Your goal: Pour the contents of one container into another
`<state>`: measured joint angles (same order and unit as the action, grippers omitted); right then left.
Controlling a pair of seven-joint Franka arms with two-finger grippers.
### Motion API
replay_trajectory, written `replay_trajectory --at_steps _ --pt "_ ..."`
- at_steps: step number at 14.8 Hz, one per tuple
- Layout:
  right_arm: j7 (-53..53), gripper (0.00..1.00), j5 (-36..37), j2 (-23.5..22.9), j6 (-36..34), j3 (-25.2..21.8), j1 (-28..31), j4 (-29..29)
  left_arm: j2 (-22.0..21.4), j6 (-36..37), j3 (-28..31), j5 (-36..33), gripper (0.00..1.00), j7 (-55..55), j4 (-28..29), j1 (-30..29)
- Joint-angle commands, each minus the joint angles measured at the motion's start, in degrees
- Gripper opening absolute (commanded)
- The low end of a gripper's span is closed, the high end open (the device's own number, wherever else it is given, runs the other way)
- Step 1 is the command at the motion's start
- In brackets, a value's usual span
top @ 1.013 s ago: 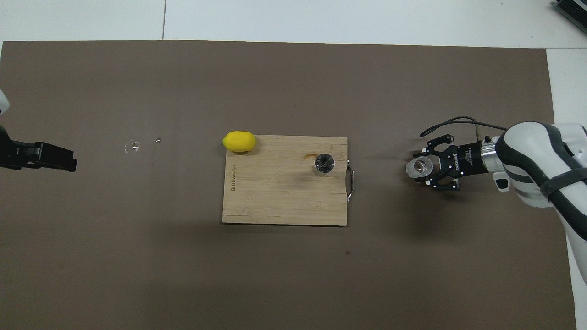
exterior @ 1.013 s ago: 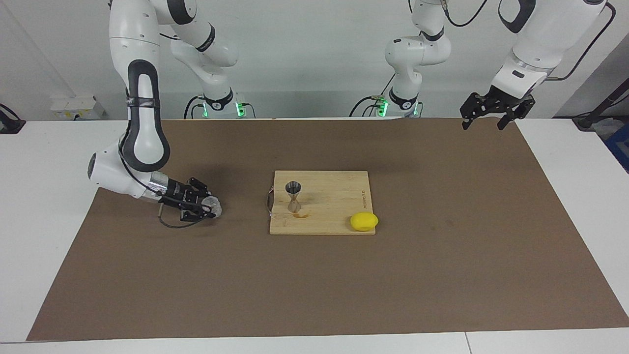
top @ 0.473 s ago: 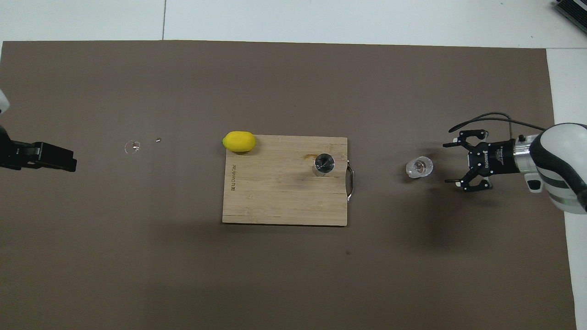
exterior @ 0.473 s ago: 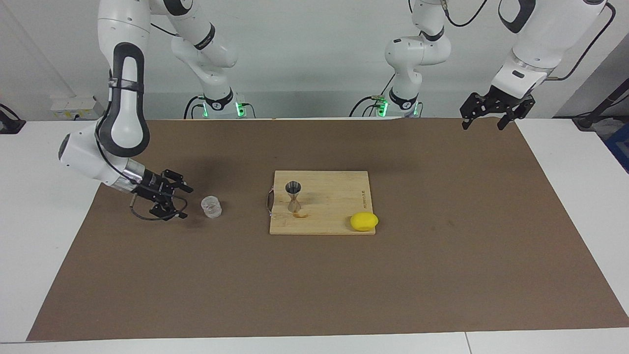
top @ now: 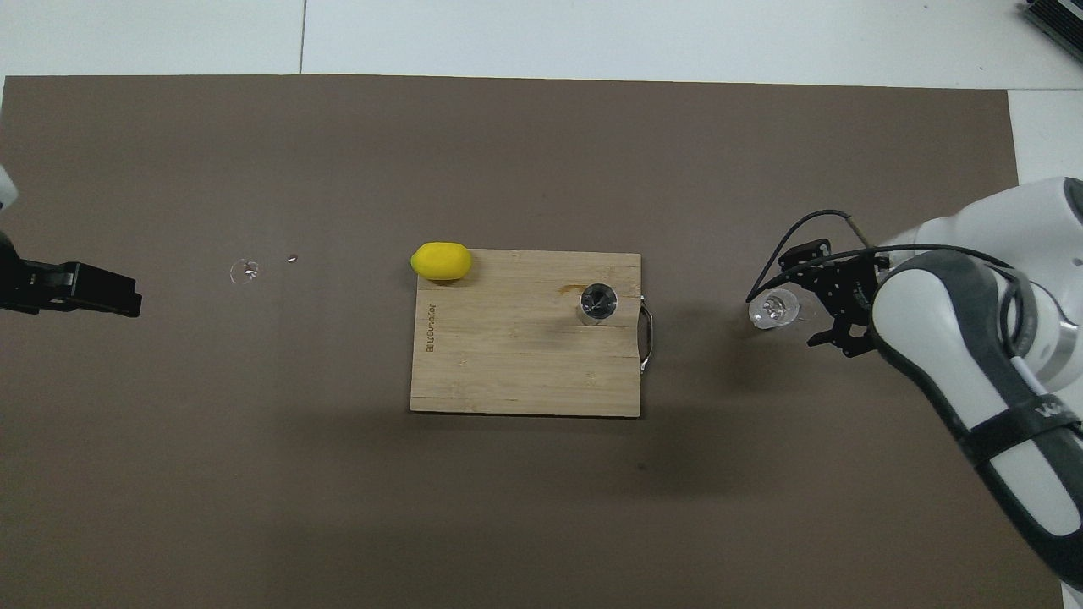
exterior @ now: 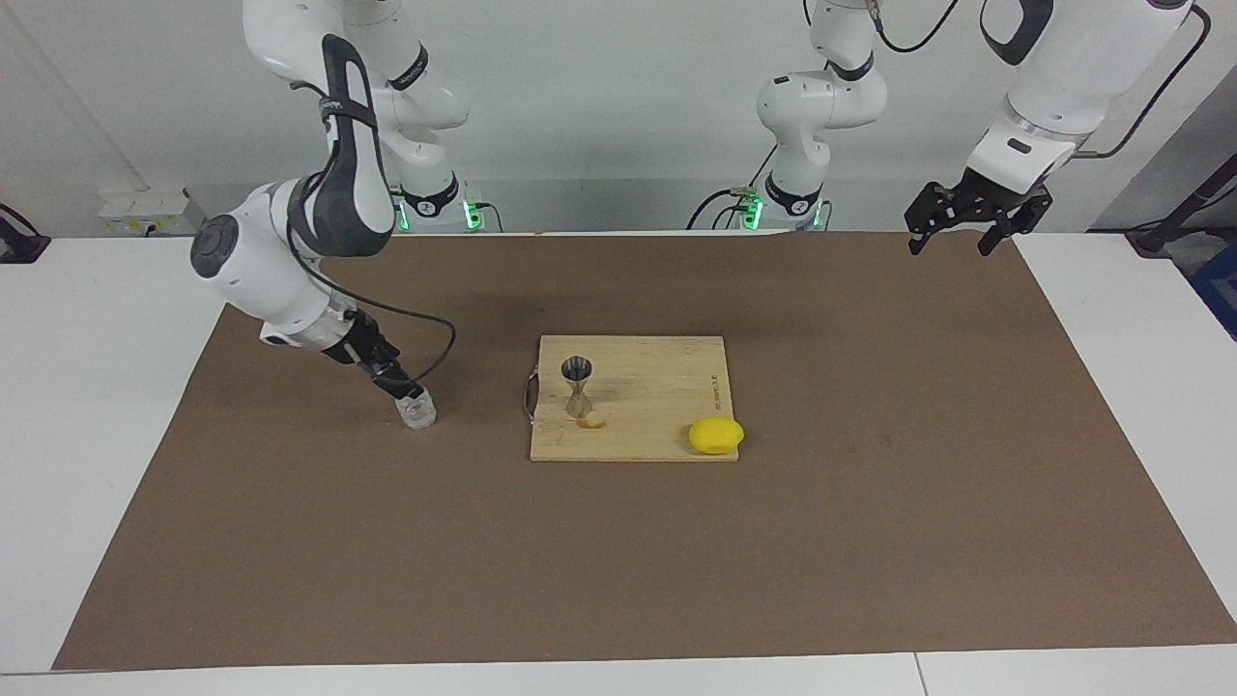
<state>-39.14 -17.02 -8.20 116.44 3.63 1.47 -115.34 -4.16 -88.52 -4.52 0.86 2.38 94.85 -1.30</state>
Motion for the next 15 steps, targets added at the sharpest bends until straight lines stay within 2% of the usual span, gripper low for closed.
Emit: replay_trajectory --at_steps 1,5,10,15 --pt "8.36 1.00 8.20 1.60 0.28 0.06 -2.77 0.55 -0.41 0.71 -0.57 0.01 1.00 0.88 0.07 -0.90" --pt "15.22 1.00 14.99 4.94 -0.77 0.50 -4.98 2.74 -0.41 0.71 -0.57 0.01 1.00 0.88 0.07 -0.90" --pt "21.73 1.00 16.32 6.71 -11.57 -0.37 -4.02 12.31 -0.41 0.71 -0.57 0.01 1.00 0.88 0.07 -0.90" --pt "24.55 1.00 16.32 7.50 -20.36 -0.29 0.64 20.31 -0.41 0.71 -0.57 0.02 1.00 0.88 0.07 -0.90"
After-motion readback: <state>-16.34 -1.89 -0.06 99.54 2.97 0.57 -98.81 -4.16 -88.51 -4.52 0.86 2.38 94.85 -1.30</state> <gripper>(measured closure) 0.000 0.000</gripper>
